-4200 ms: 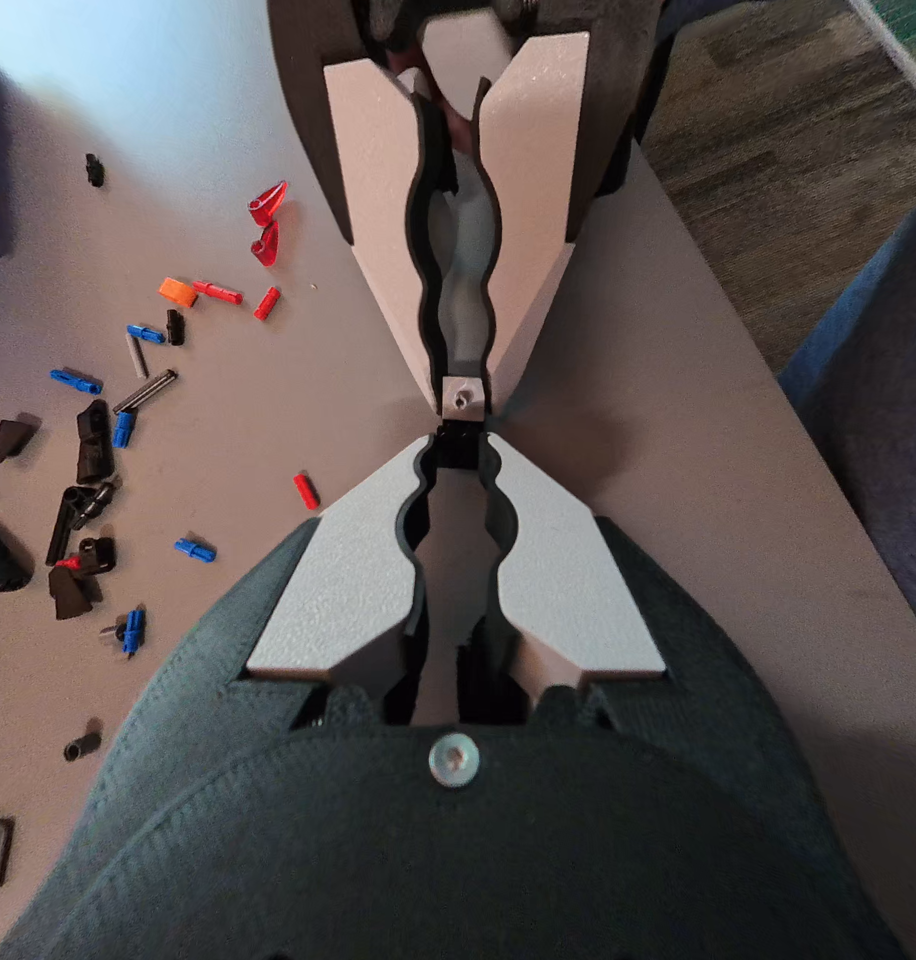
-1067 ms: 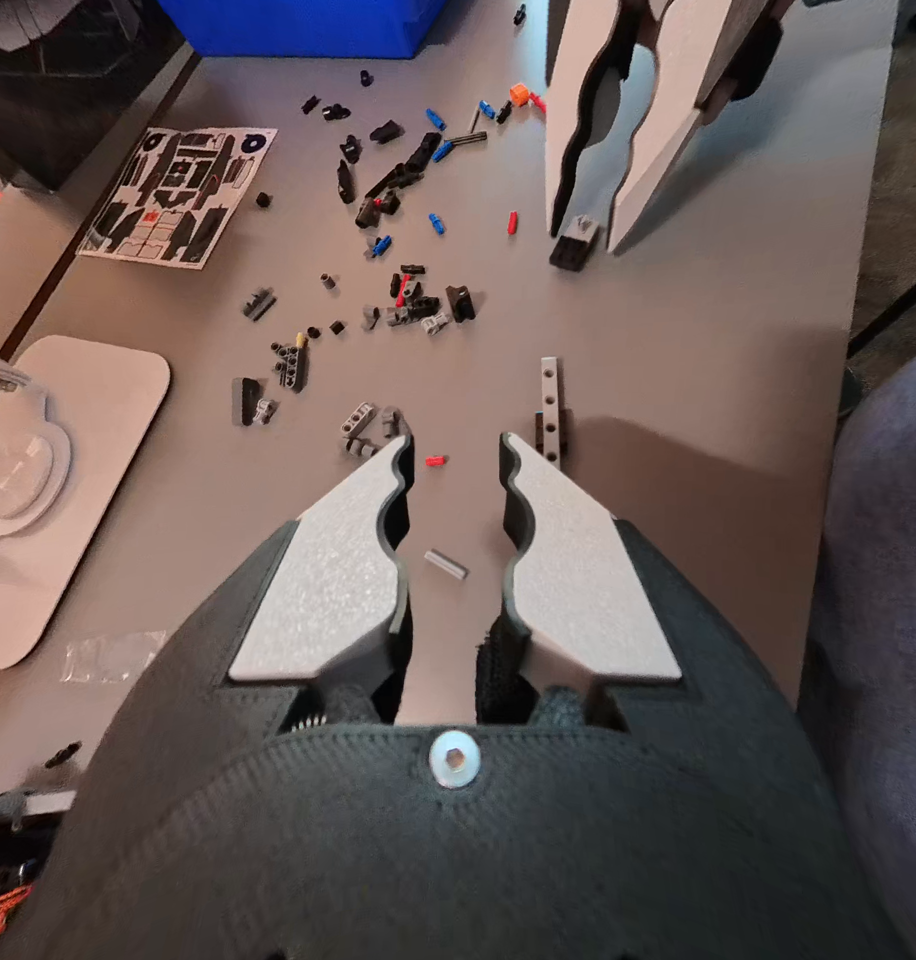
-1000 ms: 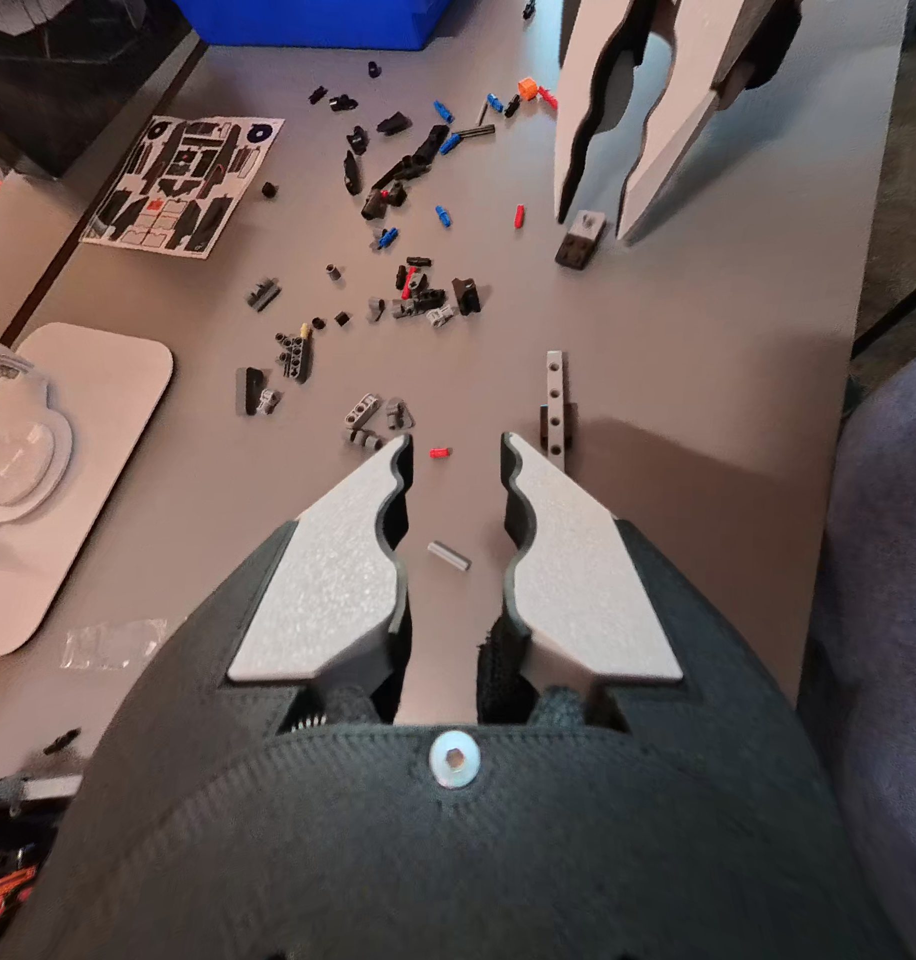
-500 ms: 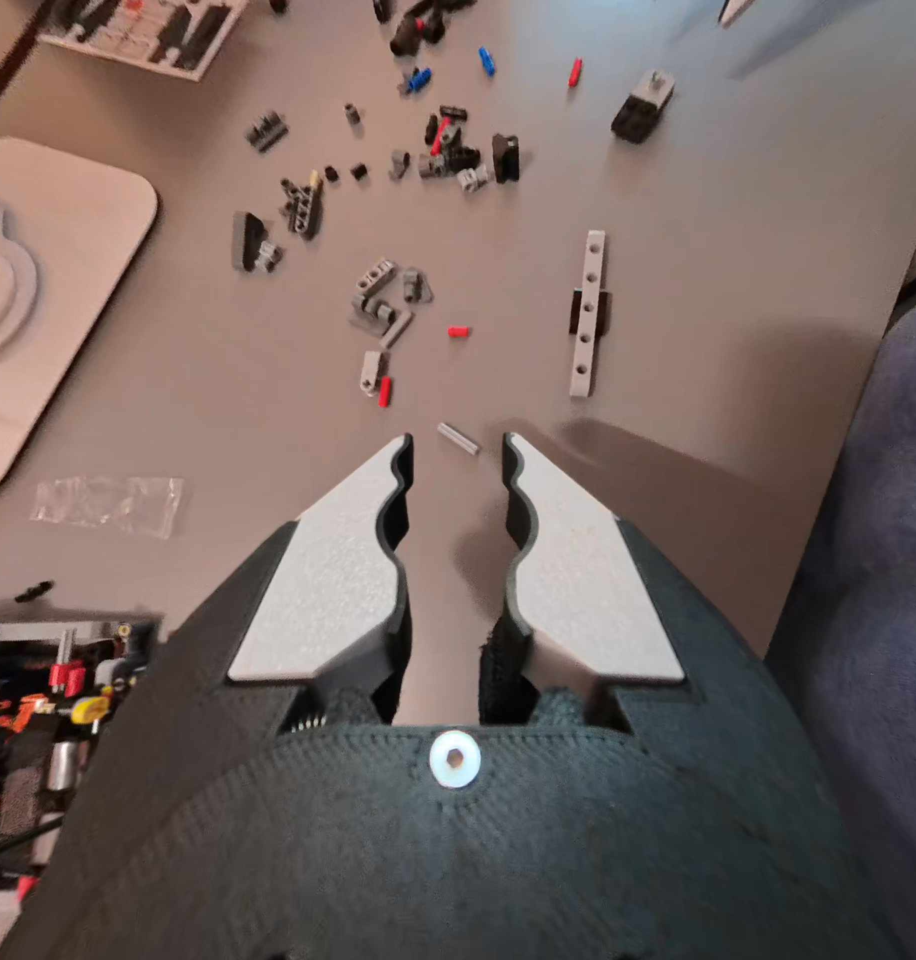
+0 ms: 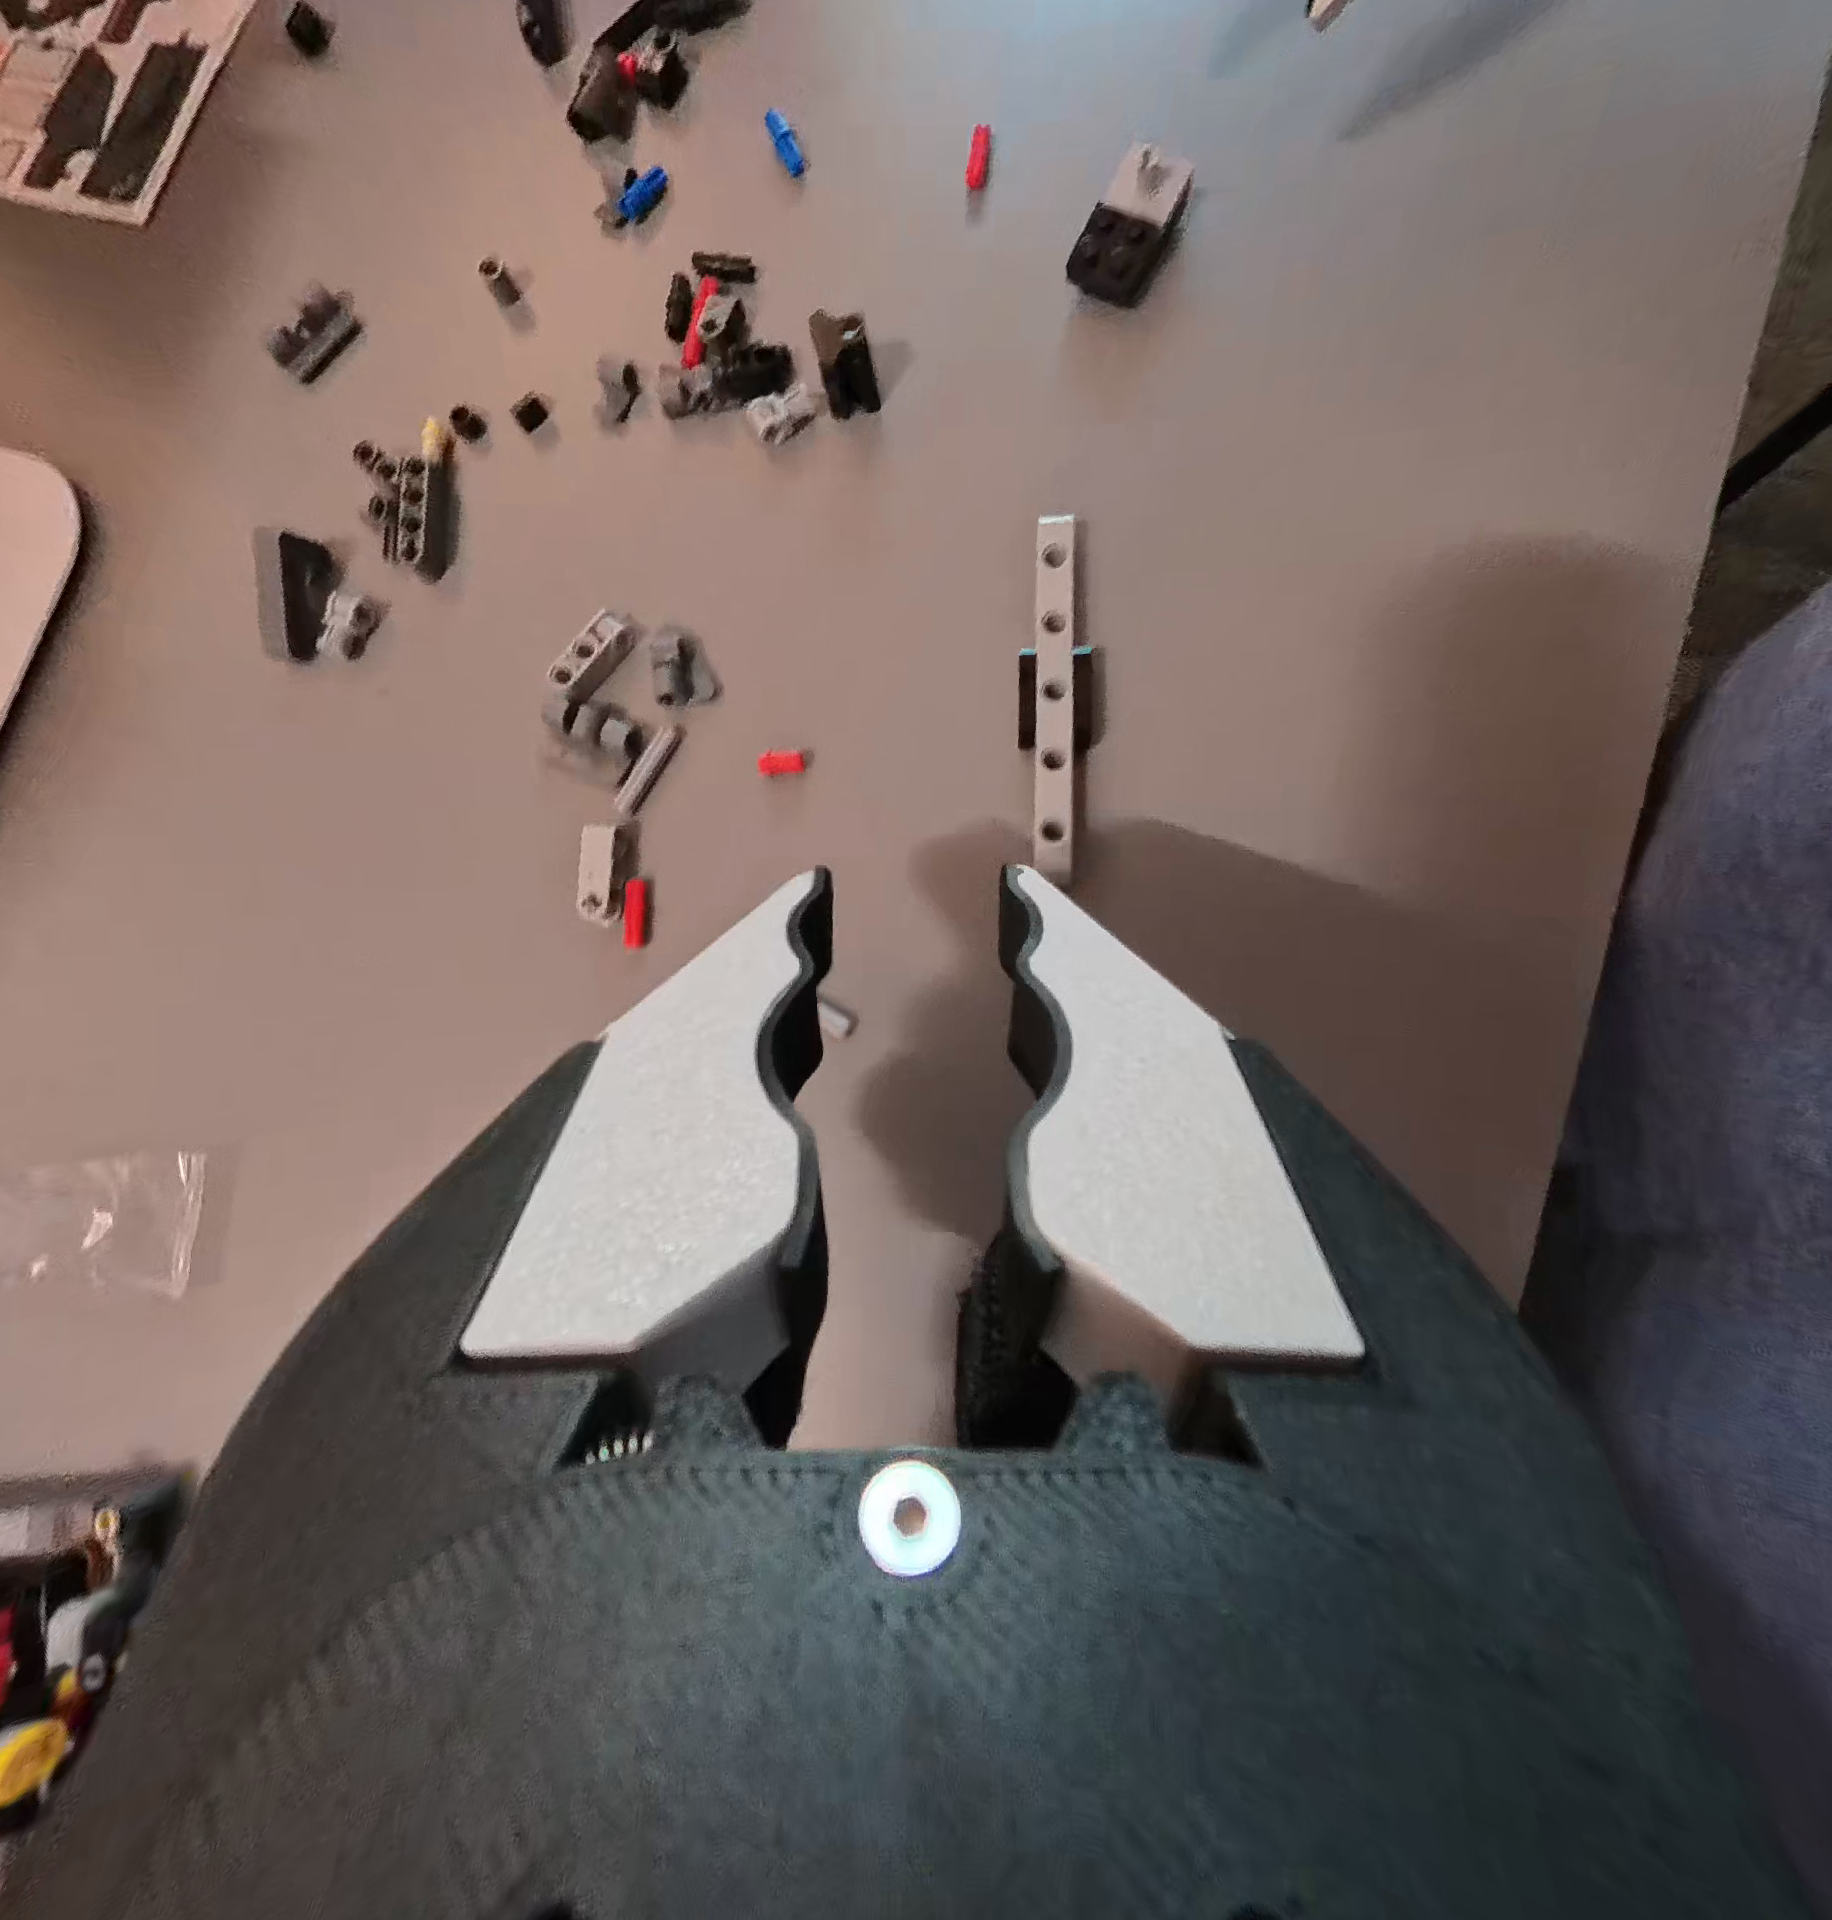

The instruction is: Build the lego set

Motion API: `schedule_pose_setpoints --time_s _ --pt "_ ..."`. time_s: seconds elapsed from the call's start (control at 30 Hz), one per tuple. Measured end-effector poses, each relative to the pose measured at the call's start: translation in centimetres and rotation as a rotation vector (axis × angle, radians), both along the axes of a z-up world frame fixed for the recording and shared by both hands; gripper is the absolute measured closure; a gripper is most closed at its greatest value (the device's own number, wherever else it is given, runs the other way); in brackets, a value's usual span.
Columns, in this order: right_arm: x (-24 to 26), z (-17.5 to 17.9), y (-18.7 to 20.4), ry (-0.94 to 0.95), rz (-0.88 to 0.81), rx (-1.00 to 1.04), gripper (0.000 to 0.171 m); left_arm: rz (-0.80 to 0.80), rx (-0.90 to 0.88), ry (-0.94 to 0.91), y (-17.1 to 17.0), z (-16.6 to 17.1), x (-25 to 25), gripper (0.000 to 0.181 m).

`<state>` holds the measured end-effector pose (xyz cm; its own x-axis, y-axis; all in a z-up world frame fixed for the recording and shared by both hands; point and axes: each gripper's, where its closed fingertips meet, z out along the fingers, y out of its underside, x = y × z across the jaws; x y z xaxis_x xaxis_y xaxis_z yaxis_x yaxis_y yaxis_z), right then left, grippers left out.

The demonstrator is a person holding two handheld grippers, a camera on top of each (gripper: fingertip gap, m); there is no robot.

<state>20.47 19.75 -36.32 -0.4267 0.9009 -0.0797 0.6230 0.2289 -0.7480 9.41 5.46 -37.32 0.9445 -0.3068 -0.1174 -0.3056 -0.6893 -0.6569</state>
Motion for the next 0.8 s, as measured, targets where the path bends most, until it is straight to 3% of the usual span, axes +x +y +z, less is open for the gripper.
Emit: schedule_pose_setpoints --time_s 0.03,0.33,0.53,0.63,0.8 --pt "0.1 0.0 0.0 0.001 -0.002 -0.002 0.141 -0.015 0.001 -0.004 0.3 0.0 0.4 0.151" --pt "0.7 0.0 0.3 0.005 -0.036 -0.011 0.142 -0.101 -0.116 -0.011 1.3 -2.4 2.5 0.157" --pt "0.3 0.2 0.2 0.025 -0.040 -0.017 0.143 -0.079 -0.063 -0.005 2.0 -1.7 2.5 0.155" --pt "-0.4 0.4 -0.1 0.032 -0.028 -0.014 0.143 -0.053 -0.008 0.007 3.9 -0.4 1.8 0.154" --pt "-1.5 0.3 -0.2 0.044 -0.025 -0.032 0.144 -0.035 0.077 0.001 9.9 1.2 1.8 0.149"
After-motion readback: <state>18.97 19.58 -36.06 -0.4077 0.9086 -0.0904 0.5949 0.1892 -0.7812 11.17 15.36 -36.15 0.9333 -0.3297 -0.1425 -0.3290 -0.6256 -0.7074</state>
